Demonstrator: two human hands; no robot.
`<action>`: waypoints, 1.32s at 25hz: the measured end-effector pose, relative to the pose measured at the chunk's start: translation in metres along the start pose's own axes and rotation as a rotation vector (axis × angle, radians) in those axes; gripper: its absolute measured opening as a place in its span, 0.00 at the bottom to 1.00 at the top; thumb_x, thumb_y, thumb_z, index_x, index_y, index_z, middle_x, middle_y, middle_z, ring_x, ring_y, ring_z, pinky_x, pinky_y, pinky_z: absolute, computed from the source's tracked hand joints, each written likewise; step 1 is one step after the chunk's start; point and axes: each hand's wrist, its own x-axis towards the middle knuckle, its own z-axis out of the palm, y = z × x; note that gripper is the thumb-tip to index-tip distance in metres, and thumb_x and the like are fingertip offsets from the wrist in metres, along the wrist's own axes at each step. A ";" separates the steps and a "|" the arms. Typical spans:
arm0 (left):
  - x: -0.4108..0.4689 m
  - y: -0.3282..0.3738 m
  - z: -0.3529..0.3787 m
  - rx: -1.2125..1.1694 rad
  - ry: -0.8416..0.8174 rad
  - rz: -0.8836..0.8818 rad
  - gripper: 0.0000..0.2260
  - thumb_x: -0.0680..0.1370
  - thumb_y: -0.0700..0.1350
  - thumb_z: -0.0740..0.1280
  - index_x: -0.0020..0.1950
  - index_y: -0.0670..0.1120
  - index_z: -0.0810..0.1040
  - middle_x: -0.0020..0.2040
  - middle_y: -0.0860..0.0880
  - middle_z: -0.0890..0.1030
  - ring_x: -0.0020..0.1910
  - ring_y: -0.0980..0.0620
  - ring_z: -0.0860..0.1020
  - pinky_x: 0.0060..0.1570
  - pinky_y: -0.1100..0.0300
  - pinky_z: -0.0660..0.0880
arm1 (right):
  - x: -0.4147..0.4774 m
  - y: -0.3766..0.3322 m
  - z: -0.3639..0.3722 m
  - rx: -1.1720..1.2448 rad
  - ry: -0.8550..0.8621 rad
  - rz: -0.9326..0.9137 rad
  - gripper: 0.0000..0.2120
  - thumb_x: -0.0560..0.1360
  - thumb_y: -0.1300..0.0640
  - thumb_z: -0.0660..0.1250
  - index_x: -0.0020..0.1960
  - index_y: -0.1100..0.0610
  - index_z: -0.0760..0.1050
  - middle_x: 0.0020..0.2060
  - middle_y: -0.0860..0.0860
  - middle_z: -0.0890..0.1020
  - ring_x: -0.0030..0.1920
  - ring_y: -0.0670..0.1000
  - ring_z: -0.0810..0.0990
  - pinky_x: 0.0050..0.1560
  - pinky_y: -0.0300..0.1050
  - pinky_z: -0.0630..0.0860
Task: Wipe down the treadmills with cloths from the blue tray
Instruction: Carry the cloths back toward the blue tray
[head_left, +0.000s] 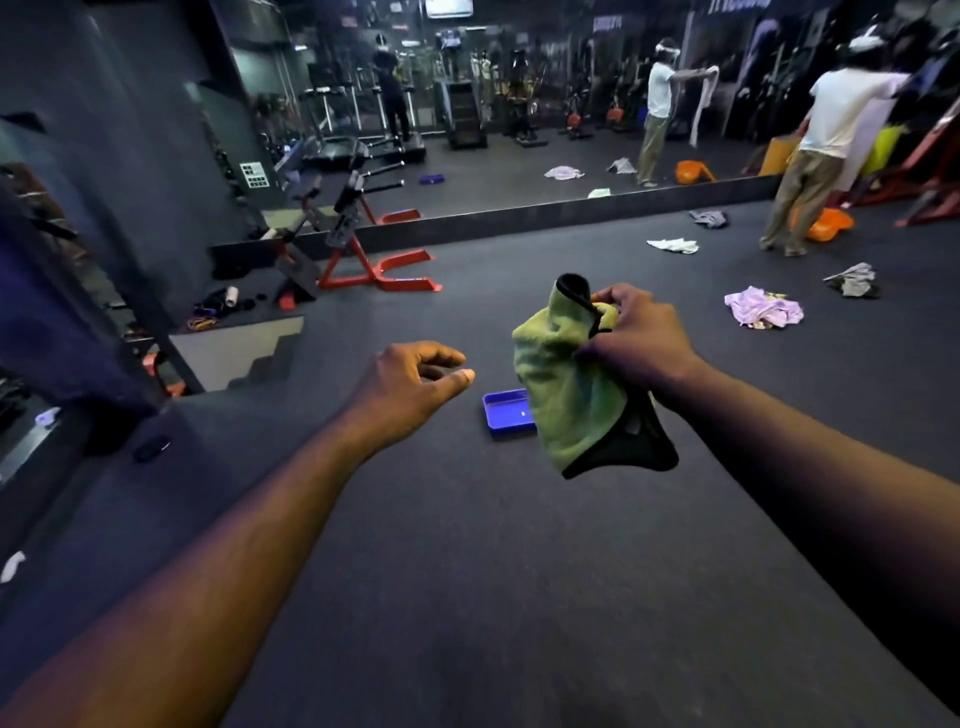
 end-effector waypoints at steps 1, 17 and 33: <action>0.022 -0.006 -0.004 0.015 -0.013 0.008 0.14 0.78 0.54 0.76 0.61 0.52 0.85 0.53 0.57 0.85 0.52 0.63 0.83 0.56 0.58 0.82 | 0.018 -0.002 0.005 -0.029 0.008 0.002 0.27 0.67 0.51 0.80 0.65 0.49 0.80 0.56 0.54 0.85 0.55 0.55 0.82 0.53 0.43 0.76; 0.387 -0.235 0.203 0.088 -0.040 0.044 0.16 0.76 0.58 0.76 0.61 0.54 0.84 0.54 0.51 0.85 0.53 0.55 0.83 0.57 0.53 0.81 | 0.363 0.234 0.199 -0.089 -0.033 -0.044 0.26 0.68 0.53 0.82 0.64 0.51 0.83 0.52 0.53 0.86 0.56 0.53 0.84 0.50 0.37 0.72; 0.849 -0.476 0.360 0.003 -0.265 -0.278 0.10 0.77 0.52 0.76 0.56 0.50 0.85 0.47 0.53 0.86 0.47 0.56 0.84 0.53 0.56 0.81 | 0.829 0.361 0.434 -0.262 -0.337 0.135 0.20 0.65 0.57 0.72 0.57 0.46 0.82 0.51 0.47 0.88 0.53 0.53 0.86 0.51 0.47 0.82</action>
